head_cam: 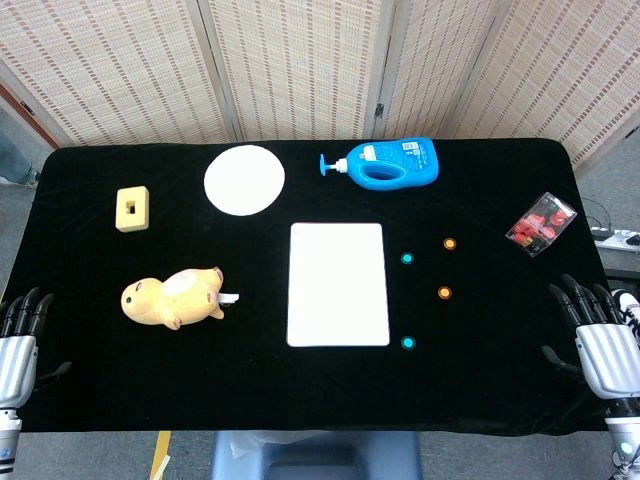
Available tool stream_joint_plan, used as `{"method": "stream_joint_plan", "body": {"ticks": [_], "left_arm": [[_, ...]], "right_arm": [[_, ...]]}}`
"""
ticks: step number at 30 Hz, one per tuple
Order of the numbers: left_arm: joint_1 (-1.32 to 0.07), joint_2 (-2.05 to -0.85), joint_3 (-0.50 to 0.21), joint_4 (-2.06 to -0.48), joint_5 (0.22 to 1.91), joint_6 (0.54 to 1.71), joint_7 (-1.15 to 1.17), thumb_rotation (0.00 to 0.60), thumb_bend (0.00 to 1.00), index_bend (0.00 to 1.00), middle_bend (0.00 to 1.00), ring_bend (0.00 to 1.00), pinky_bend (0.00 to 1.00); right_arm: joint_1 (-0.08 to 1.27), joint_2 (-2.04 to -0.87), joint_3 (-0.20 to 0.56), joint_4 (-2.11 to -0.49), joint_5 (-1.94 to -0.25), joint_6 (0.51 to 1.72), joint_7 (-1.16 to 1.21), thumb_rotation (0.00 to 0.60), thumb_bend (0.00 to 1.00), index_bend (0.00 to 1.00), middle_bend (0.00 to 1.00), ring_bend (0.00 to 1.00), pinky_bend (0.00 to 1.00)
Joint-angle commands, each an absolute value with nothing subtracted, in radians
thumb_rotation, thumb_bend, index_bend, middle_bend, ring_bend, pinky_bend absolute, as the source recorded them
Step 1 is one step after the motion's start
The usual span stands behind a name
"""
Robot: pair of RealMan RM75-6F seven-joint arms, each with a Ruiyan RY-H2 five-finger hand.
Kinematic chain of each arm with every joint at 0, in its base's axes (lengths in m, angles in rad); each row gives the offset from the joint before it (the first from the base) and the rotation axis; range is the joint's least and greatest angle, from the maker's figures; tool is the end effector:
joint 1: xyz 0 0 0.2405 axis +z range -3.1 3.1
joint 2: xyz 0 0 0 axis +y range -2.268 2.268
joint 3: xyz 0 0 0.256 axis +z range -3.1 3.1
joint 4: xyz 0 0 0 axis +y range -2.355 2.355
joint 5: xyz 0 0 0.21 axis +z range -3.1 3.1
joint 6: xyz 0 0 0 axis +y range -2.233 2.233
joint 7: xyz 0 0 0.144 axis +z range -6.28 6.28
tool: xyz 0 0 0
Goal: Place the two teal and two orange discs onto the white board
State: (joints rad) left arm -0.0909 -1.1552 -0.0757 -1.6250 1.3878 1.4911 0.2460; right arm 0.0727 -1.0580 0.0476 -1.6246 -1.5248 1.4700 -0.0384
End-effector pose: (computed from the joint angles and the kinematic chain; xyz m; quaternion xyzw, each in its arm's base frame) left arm -0.3167 0.1871 0.1563 -0.5922 -0.3471 -0.3178 0.6541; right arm -0.3130 -0.1768 0.1739 0.6178 -0.3642 0.3601 0.5967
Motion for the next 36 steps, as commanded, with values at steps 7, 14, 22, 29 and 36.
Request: {"method": "stream_joint_plan", "body": {"ticks": [7,14,22,29,36], "left_arm": [[-0.086,-1.154,-0.073,-1.618,1.398,1.499,0.233,0.6,0.1,0.0,0.0,0.0,0.0],[-0.084,-1.151,-0.074,-1.625,1.402,1.504,0.23,0.6,0.1,0.0,0.0,0.0,0.0],[-0.074,-1.145,-0.069,-1.627,1.411,1.516,0.221,0.6,0.1,0.0,0.0,0.0,0.0],[-0.068,-1.142,-0.064,-1.626,1.404,1.511,0.214,0.6,0.1,0.0,0.0,0.0,0.0],[-0.062,-1.138,-0.061,-1.626,1.398,1.508,0.212,0.6,0.1,0.0,0.0,0.0,0.0]], "right_arm": [[0.082,-1.072,0.045,-1.617,-1.553,1.474,-0.036,0.588,0.31,0.15,0.06,0.1,0.0],[0.124,-1.1,0.036,-1.615,-1.613,1.44,-0.061,0.587,0.31,0.25,0.07,0.09,0.0],[0.245,-1.172,0.019,-1.623,-1.659,1.261,-0.114,0.582,0.31,0.36,0.09,0.08,0.0],[0.332,-1.269,0.019,-1.584,-1.633,1.119,-0.159,0.58,0.31,0.39,0.09,0.07,0.0],[0.386,-1.362,0.019,-1.511,-1.592,1.033,-0.186,0.581,0.31,0.43,0.09,0.06,0.0]]}}
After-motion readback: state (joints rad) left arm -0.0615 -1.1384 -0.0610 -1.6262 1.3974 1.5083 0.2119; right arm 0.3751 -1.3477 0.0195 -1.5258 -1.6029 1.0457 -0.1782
